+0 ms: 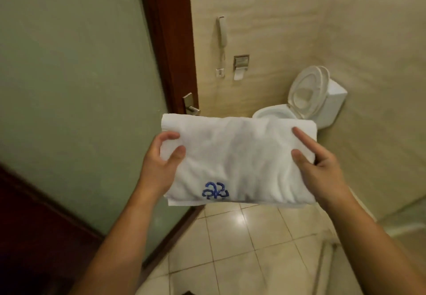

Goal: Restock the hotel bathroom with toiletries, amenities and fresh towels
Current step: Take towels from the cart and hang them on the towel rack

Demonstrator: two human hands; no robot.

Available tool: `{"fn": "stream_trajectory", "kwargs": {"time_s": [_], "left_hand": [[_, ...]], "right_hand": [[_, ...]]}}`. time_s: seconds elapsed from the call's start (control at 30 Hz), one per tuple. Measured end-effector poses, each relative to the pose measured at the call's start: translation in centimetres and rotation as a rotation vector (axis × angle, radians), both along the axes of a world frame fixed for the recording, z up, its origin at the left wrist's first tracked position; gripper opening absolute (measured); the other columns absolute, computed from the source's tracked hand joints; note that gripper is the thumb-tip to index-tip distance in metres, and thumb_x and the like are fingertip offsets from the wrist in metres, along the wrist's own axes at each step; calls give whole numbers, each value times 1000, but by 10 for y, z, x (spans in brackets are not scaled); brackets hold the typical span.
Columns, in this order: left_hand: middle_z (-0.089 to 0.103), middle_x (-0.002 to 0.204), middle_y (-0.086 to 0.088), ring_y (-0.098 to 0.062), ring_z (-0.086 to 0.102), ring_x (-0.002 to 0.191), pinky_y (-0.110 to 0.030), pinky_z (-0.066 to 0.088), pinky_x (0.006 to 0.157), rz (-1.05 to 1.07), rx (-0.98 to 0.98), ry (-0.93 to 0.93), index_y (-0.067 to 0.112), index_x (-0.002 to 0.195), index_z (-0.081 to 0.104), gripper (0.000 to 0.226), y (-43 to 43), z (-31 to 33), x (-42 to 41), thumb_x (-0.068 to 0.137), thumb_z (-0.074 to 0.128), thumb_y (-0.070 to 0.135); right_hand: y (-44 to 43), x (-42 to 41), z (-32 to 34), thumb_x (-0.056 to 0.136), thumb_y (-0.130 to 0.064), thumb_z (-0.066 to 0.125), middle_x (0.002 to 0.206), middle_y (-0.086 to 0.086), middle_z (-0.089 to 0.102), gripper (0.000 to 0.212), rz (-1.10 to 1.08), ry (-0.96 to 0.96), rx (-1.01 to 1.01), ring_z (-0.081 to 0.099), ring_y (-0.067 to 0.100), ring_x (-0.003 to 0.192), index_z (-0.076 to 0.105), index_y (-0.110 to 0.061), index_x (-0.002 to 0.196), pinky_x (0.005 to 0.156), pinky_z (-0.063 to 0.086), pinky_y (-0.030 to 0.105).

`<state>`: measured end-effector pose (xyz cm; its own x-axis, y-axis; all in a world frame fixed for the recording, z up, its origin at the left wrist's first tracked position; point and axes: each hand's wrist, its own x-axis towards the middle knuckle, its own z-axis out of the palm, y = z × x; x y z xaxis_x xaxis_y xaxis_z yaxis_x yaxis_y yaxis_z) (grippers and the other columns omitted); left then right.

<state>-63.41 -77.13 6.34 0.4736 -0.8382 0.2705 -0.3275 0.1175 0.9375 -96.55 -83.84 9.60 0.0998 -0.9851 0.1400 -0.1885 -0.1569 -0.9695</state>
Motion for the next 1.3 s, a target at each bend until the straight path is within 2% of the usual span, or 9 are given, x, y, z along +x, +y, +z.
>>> {"fn": "stream_trajectory", "kwargs": {"time_s": [0.1,0.3,0.43,0.57,0.73,0.83,1.03,1.23,1.3], "left_hand": [[61,118,28,15,55,109,-8,42,95,-101,-17,-58,39,110,58,28,-46,4,-28,97,71,17],[59,119,36,18,51,114,-12,41,95,-257,0,-55,43,110,58,30,-152,0,-64,97,72,21],[60,111,39,18,55,104,-3,43,83,-357,3,-11,44,108,58,32,-232,-3,-83,96,72,18],[65,107,34,9,63,99,-12,50,79,-442,10,90,48,103,60,35,-321,-2,-97,96,72,16],[65,115,28,2,63,109,-30,52,93,-519,46,82,42,111,61,28,-416,-2,-106,96,73,22],[64,116,26,7,61,106,-32,53,96,-550,75,78,40,112,62,25,-459,-1,-113,96,73,24],[66,113,29,-4,65,110,-44,55,101,-625,71,89,39,112,62,25,-527,5,-138,97,73,23],[64,117,27,8,60,108,-31,51,96,-704,-20,66,38,115,60,25,-590,29,-195,97,72,25],[65,119,22,3,61,110,-34,51,99,-741,-58,73,34,117,60,25,-612,41,-223,97,72,23]], "right_hand": [[-16,-29,1,102,-23,62,129,-23,64,44,-104,-1,-14,64,-4,111,63,-60,126,91,57,23],[-65,-68,0,103,-20,61,135,-21,64,44,-269,-11,0,63,0,120,65,-55,129,107,52,39],[-111,-81,3,103,-20,60,133,-24,62,43,-365,-23,23,61,-1,120,65,-57,126,104,53,31],[-171,-86,10,103,-22,61,123,-15,69,43,-458,-13,43,69,10,109,65,-60,124,89,58,26],[-238,-86,15,103,-19,61,113,-18,70,44,-559,-15,44,70,3,97,66,-57,125,83,60,20],[-268,-85,16,102,-18,62,117,-19,69,43,-610,-40,45,69,-2,102,67,-56,123,85,59,18],[-316,-96,21,101,-15,63,124,-21,66,44,-669,-62,0,66,-5,109,68,-51,125,86,57,15],[-357,-144,39,100,-13,65,132,-15,66,46,-744,19,-102,63,-9,113,68,-51,125,87,51,8],[-370,-171,49,100,-13,66,130,-7,68,47,-784,43,-138,63,-6,109,68,-52,126,88,50,9]]}}
